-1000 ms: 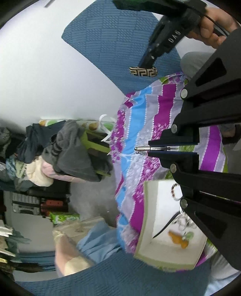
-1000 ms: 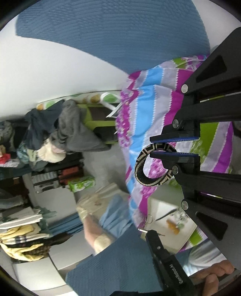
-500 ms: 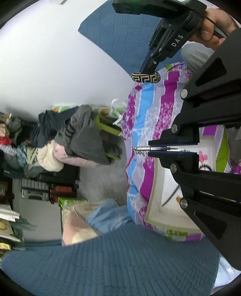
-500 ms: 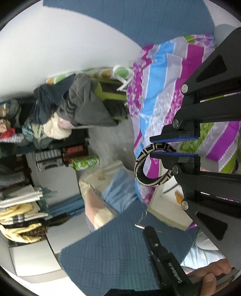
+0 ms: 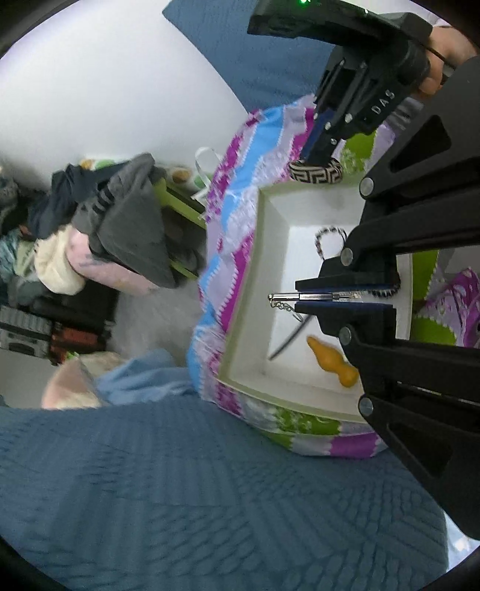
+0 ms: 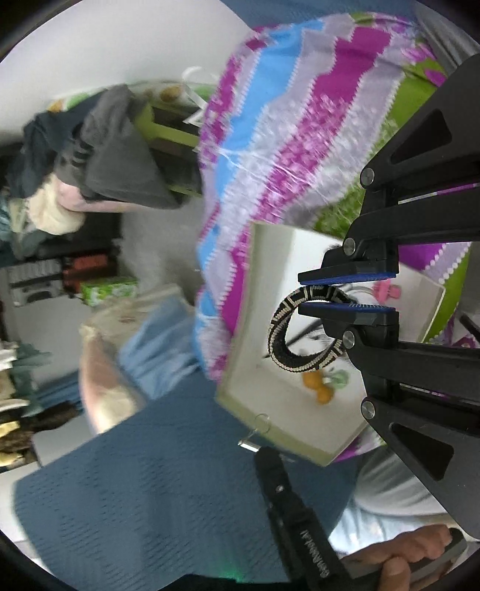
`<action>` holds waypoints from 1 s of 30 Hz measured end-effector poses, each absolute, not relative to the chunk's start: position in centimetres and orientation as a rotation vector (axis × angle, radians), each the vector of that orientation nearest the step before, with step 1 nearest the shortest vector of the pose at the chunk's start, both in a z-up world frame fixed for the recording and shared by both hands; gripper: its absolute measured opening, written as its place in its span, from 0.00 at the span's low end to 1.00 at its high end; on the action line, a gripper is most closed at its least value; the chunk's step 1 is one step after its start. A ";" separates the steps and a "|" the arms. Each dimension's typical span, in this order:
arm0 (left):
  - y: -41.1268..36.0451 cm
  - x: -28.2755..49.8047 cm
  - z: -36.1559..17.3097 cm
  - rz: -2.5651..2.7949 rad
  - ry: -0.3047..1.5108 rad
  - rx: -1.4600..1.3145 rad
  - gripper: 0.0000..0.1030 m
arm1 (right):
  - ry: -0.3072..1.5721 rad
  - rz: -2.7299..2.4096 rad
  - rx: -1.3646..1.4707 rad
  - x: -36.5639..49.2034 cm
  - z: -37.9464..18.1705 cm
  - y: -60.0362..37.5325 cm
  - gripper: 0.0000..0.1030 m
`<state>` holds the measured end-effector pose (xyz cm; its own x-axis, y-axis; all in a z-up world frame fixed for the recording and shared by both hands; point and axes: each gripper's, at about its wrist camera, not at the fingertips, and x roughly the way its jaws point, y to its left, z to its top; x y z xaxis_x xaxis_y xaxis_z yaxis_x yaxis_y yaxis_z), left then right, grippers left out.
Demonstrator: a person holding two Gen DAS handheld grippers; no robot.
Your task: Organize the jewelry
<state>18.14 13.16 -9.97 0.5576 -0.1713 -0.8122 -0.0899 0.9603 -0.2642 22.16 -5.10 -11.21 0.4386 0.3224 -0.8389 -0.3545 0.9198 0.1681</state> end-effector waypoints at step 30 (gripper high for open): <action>11.7 14.3 -2.0 -0.029 0.902 -0.250 0.81 | 0.801 0.442 -0.044 18.0 1.5 -8.2 0.85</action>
